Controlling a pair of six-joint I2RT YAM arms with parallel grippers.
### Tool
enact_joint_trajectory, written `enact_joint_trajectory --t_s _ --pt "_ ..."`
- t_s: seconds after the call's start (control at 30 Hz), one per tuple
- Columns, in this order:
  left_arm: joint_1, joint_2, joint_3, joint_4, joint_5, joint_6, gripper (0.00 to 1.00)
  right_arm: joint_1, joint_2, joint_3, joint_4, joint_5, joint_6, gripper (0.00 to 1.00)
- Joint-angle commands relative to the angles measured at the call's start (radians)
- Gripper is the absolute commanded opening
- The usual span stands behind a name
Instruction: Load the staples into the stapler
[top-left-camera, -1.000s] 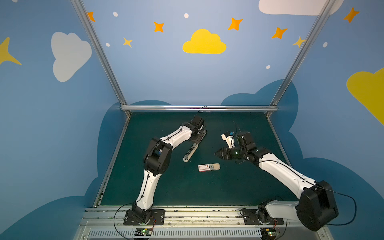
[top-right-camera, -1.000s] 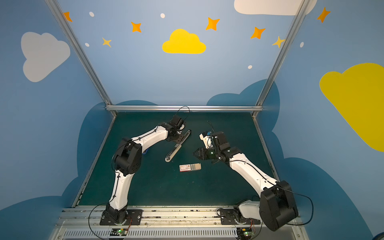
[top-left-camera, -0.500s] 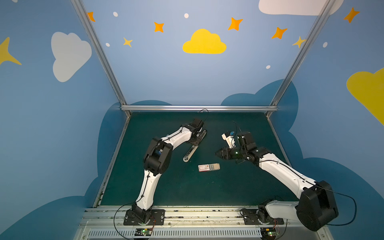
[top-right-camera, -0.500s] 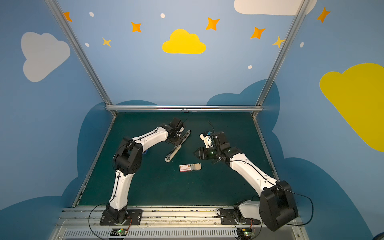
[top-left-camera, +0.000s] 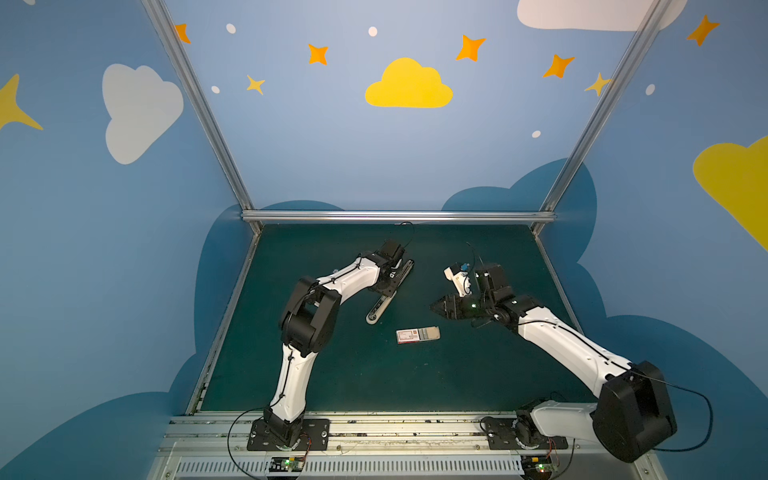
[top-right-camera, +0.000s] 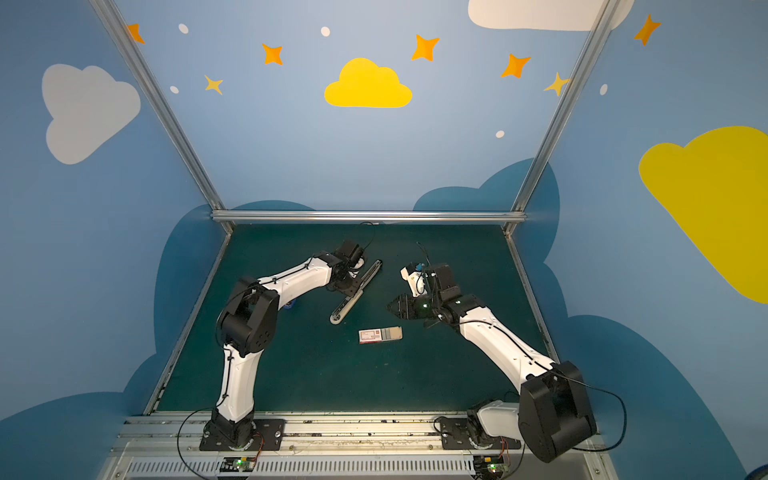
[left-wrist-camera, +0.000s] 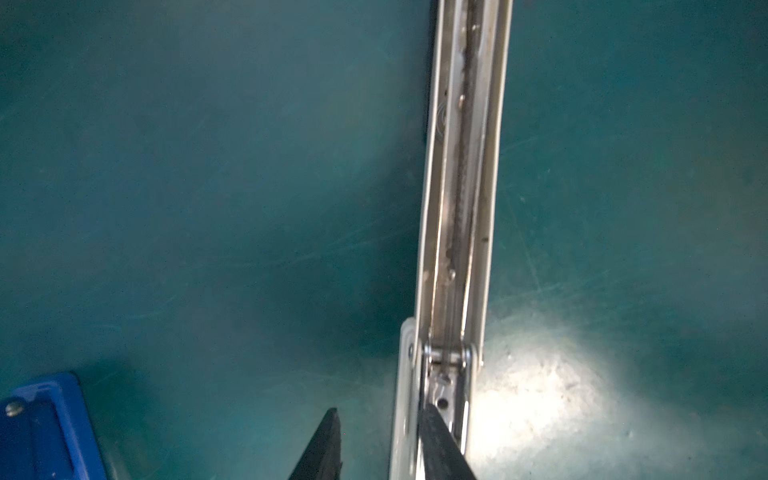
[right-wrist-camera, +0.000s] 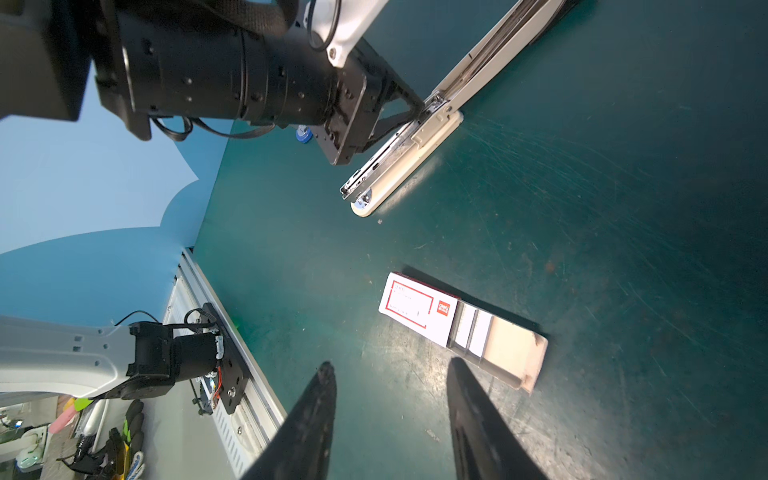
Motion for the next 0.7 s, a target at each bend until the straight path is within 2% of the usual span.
enact_joint_trajectory --t_s 0.0,0.4,0.67 --pt "-0.001 -0.051 -0.026 -0.001 -0.010 -0.008 0.34 -0.005 0.002 -0.008 0.011 -0.012 -0.002 0.45" --pt "-0.006 -0.079 -0.094 0.007 -0.019 -0.019 0.34 -0.008 -0.006 -0.009 0.007 -0.012 -0.001 0.45" --pt "-0.020 -0.147 -0.179 0.024 -0.028 -0.034 0.34 -0.010 -0.003 -0.008 0.010 -0.011 0.001 0.45"
